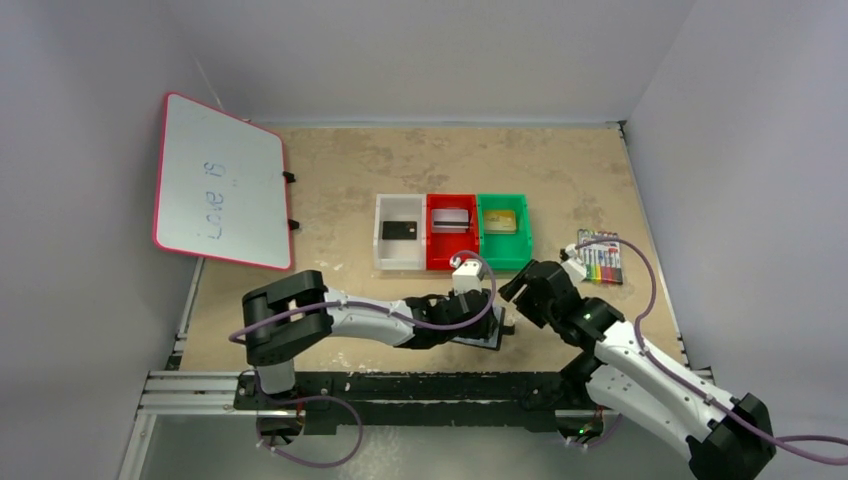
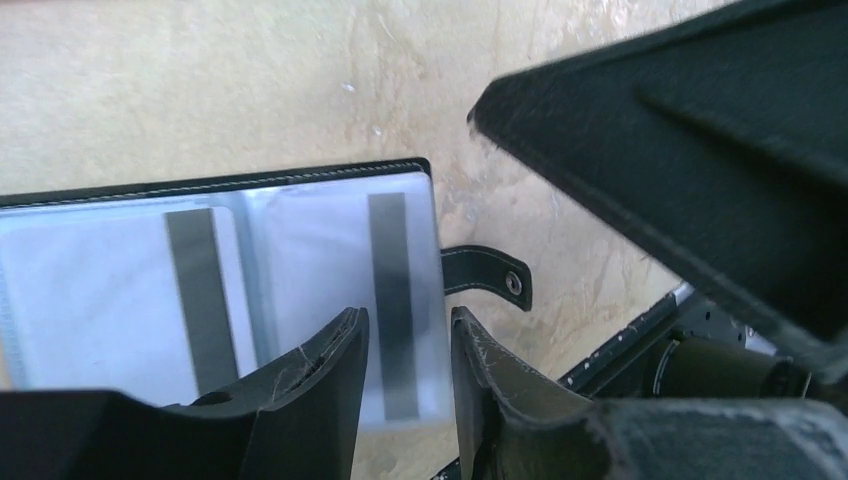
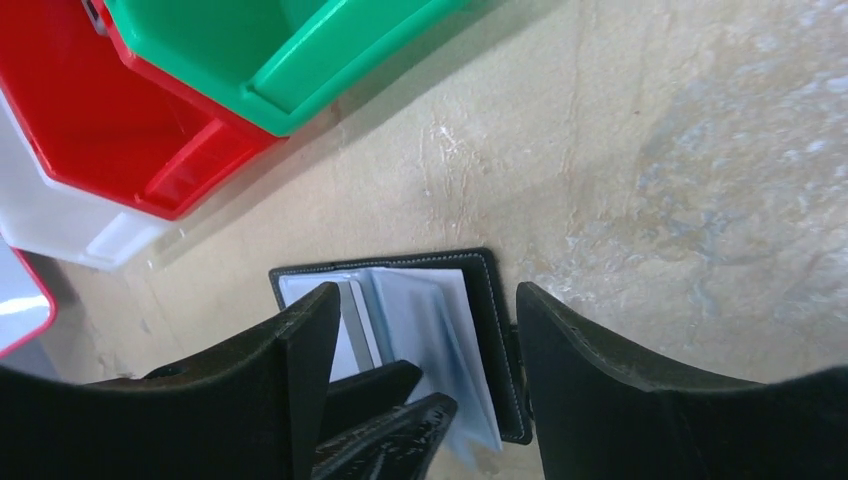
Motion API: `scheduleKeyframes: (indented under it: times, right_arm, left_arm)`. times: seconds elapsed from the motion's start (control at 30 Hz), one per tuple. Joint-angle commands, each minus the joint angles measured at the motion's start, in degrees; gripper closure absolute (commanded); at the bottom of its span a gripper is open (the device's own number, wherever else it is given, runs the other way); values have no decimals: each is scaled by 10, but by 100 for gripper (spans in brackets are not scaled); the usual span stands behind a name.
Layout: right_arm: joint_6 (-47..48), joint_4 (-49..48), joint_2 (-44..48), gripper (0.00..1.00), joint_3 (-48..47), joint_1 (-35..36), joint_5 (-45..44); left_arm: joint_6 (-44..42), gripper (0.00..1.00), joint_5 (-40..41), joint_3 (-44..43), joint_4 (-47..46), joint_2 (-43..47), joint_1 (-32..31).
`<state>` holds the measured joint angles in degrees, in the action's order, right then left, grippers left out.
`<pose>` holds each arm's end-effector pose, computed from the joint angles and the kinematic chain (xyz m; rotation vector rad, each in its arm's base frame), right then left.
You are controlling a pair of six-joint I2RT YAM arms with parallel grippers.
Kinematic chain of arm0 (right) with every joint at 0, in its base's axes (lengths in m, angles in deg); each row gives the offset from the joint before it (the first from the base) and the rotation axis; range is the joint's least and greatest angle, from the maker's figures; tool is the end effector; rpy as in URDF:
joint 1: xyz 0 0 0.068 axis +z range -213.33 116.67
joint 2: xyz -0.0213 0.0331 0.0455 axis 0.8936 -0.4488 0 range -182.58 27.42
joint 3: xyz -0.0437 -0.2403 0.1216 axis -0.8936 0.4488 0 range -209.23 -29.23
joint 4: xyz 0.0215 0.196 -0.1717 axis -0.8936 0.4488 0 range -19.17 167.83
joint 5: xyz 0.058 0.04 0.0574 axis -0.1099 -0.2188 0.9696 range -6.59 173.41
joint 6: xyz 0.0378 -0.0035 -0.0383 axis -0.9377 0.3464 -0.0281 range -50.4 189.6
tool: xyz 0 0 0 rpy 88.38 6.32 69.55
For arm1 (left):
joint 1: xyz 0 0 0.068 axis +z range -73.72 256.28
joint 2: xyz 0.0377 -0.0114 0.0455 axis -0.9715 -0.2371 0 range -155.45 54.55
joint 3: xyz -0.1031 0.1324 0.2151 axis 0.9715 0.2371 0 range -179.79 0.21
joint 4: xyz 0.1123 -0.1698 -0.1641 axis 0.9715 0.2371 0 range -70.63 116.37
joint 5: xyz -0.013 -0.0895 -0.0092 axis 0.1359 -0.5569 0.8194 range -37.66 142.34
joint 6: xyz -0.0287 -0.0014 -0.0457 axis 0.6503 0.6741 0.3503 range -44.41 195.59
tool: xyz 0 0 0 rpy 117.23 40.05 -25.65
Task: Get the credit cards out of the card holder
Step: Remove the credit card from the card holder.
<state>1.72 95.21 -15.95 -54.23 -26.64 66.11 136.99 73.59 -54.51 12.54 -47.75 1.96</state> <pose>0.1337 0.0863 0.2013 0.7804 2.2166 0.5930 0.1117 -0.3499 0.1610 0.0639 2.3683 -0.8351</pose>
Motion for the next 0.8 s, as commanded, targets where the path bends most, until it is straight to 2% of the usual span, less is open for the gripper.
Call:
scheduleKeyframes:
  times: [0.0, 0.13, 0.2, 0.43, 0.57, 0.63, 0.77]
  right_arm:
    - [-36, 55, 38, 32, -18, 0, -58]
    - [-2, 18, 83, 37, 1, 0, -22]
    - [19, -6, 106, 40, 12, 0, 9]
    - [46, -83, 128, 50, 57, 0, 102]
    - [69, -163, 84, 59, 86, 0, 177]
    - [87, -191, 49, 64, 91, 0, 177]
    - [95, -158, -23, 68, 72, 0, 150]
  left_arm:
    - [-25, 64, -77, -26, -56, -22, 1]
    - [-2, 64, -66, -17, -51, -25, -2]
    - [1, 64, -27, -13, -22, -11, -4]
    - [-5, 62, 68, 43, 17, 116, -6]
    - [8, 61, 114, 51, 88, 141, -3]
    - [17, 61, 113, 51, 105, 133, 4]
    - [26, 61, 97, 47, 101, 112, 12]
